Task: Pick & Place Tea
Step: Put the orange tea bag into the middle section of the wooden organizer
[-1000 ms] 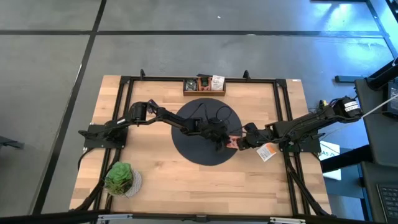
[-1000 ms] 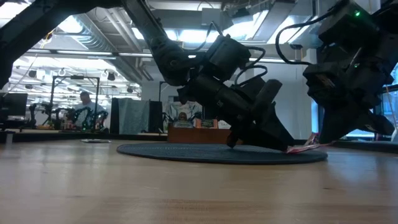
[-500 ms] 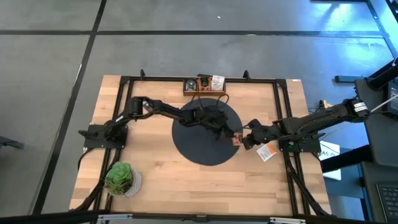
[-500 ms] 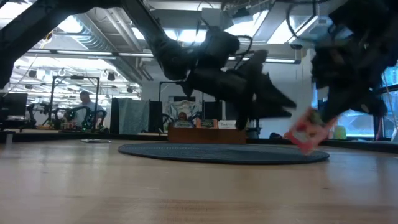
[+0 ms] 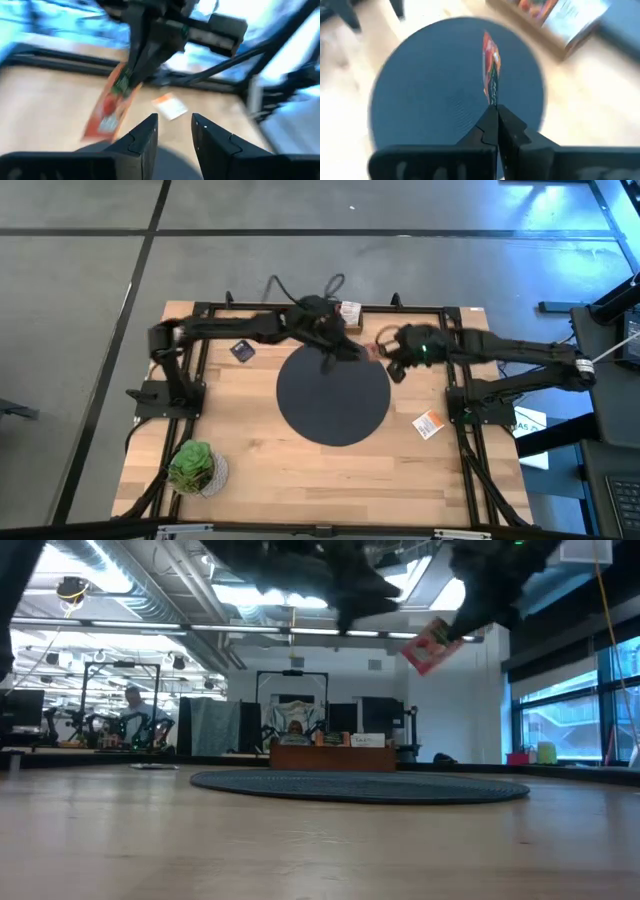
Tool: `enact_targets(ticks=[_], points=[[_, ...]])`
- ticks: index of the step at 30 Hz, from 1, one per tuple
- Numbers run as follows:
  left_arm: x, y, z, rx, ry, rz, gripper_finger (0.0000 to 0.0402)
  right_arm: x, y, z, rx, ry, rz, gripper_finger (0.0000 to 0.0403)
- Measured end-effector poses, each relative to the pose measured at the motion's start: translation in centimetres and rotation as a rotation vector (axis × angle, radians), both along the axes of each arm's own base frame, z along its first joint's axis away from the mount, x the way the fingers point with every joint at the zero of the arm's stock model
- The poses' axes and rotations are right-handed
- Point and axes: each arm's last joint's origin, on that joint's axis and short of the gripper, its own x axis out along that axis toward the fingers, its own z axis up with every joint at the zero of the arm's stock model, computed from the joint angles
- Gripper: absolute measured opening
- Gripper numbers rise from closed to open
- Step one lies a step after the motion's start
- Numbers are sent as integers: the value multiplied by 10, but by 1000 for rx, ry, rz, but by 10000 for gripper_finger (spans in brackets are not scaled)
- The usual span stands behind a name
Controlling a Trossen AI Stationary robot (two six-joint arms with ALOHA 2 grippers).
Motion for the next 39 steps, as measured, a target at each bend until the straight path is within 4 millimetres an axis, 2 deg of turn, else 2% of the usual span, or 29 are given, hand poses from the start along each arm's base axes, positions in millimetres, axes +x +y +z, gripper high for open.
enact_targets(ticks=[4, 8, 14, 21, 25, 29, 39], points=[[-35, 3, 27, 133, 124, 163, 116, 17, -30, 19, -92, 40, 43, 1], [-67, 2, 38, 249, 302, 318, 116, 46, -67, 26, -150, 109, 113, 1], [-97, -1, 45, 350, 499, 477, 116, 100, -125, 9, -227, 306, 295, 3], [-107, -3, 40, 376, 616, 505, 114, 156, -175, -19, -254, 496, 469, 6], [-107, -2, 37, 375, 636, 501, 115, 175, -194, -33, -294, 634, 494, 7], [-107, -2, 37, 377, 635, 503, 115, 189, -204, -40, -323, 659, 522, 8], [-107, -2, 37, 387, 636, 502, 112, 195, -206, -52, -275, 673, 557, 9]])
